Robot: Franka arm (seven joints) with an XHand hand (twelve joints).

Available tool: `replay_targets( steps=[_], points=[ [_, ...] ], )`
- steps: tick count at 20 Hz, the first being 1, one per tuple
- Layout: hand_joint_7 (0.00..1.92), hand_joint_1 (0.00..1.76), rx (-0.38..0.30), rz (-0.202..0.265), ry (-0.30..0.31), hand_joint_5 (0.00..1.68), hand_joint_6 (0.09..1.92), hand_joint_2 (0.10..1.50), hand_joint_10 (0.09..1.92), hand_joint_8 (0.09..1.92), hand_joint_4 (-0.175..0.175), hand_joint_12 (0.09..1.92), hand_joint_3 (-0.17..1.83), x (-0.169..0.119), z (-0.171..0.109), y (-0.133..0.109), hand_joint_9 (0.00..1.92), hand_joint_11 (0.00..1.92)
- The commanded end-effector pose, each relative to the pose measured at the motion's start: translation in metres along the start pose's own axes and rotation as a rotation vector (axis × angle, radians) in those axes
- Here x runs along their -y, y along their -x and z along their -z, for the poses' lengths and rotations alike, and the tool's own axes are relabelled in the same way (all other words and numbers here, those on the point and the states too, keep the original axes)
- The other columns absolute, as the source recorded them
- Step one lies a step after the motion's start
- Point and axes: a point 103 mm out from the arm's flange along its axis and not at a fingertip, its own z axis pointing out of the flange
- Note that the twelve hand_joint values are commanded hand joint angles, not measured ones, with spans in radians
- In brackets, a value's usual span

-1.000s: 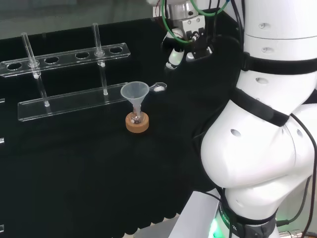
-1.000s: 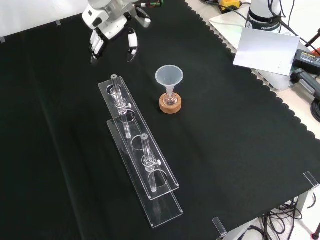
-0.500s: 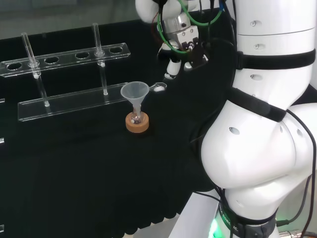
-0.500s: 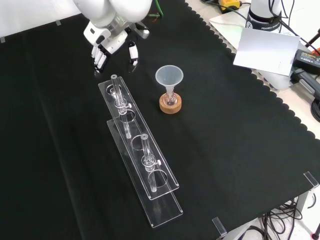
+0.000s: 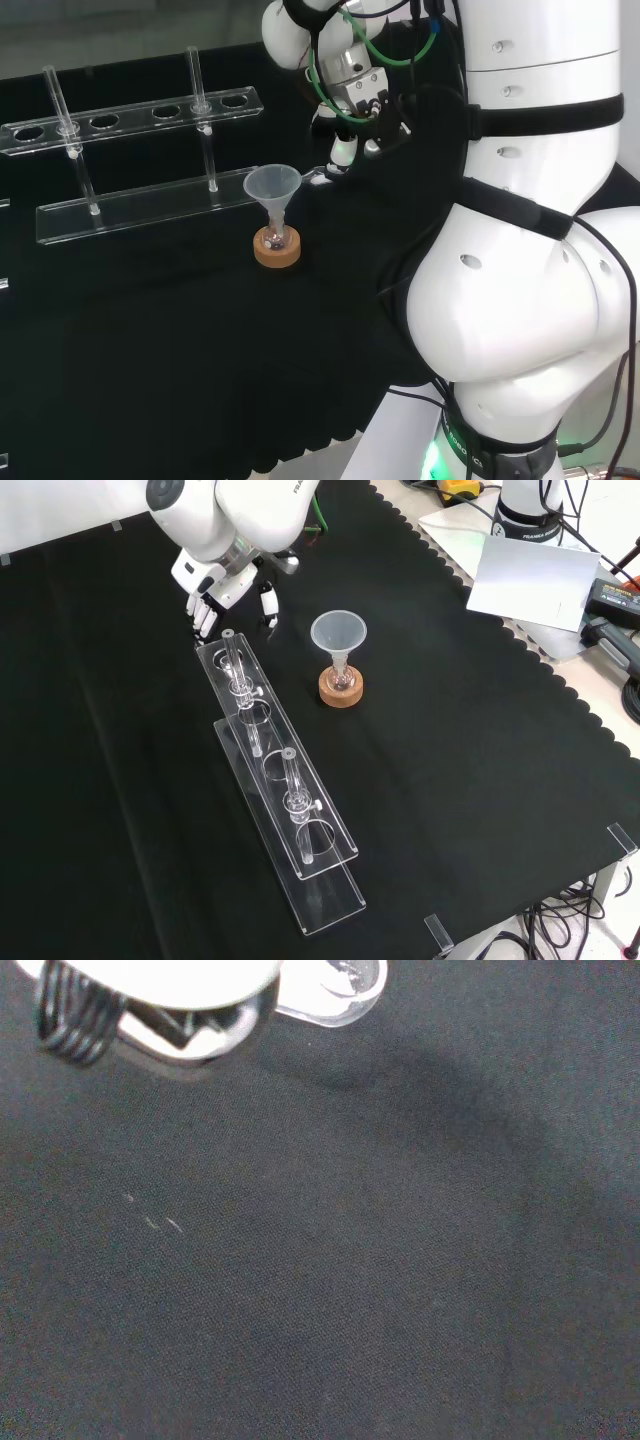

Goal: Pick up the weighing funnel.

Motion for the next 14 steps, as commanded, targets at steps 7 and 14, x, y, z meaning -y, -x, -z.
replay_targets(
  steps=[7,14],
  points=[
    [0.42,0.95,0.019,0.025,-0.004,0.57,0.09,0.51,0.51,0.65,-0.012,1.27,0.62,-0.014,-0.007,-0.016,0.69,0.58],
    [0.43,0.95,0.031,0.0,-0.021,0.59,0.09,0.51,0.52,0.66,-0.011,1.27,0.62,-0.02,-0.015,-0.023,0.71,0.58]
  ],
)
